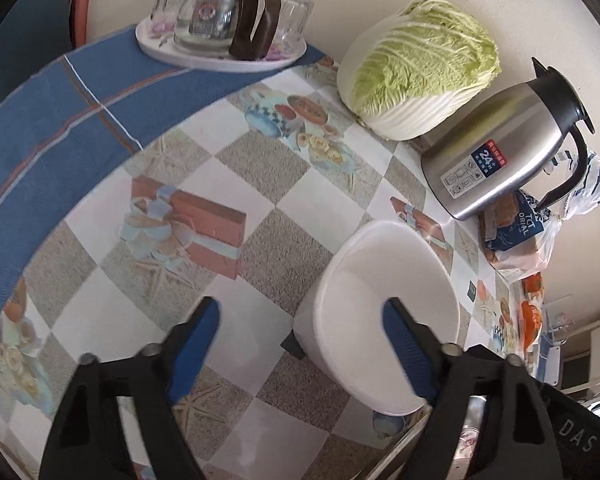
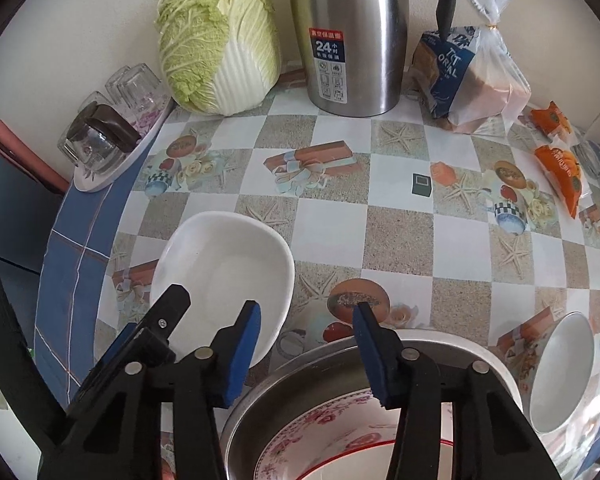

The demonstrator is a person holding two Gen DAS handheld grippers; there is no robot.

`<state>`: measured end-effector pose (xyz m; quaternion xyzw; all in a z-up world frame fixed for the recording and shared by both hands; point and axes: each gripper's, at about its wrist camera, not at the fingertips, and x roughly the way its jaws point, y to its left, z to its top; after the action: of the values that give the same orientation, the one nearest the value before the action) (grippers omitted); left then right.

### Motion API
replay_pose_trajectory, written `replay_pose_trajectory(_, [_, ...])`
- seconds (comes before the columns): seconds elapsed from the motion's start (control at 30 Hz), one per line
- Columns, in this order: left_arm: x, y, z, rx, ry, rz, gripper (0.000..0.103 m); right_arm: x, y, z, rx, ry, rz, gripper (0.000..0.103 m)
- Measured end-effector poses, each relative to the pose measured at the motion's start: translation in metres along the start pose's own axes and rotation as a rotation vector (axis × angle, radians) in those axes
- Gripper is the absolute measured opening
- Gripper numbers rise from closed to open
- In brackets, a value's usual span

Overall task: Organize plates and bowls
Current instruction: 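Close both grippers on the rim of the white square bowl, then lift the white square bowl with both grippers and carry it over the basin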

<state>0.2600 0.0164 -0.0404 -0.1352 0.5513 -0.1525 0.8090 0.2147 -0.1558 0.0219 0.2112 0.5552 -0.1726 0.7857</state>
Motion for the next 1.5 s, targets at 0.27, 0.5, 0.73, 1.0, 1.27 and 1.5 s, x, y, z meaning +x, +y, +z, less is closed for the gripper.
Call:
replay_pose_trajectory(0.27, [0.017,0.006,-0.005,-0.056,0.05,-0.068,0.041,0.02,0.007,0.0,-0.008,0.03,0.026,0.023])
replay_pose_trajectory(0.5, [0.027,0.004,-0.01,-0.058,0.069,-0.097,0.032,0.032,0.017,-0.004,-0.03,0.061,0.03,0.014])
replay_pose_trajectory(0.73, [0.025,0.006,-0.01,-0.035,0.05,-0.089,0.03,0.029,0.021,-0.007,-0.051,0.053,0.03,0.014])
replay_pose_trajectory(1.0, [0.014,0.01,-0.011,-0.013,0.037,-0.065,0.028,0.023,0.027,-0.013,-0.054,0.042,0.055,0.014])
replay_pose_trajectory(1.27, [-0.013,0.007,-0.009,0.023,-0.001,-0.06,0.028,-0.001,0.033,-0.018,-0.058,0.011,0.086,0.014])
replay_pose_trajectory(1.5, [-0.043,-0.004,-0.014,0.072,-0.037,-0.056,0.028,-0.029,0.028,-0.026,-0.039,-0.023,0.117,0.014])
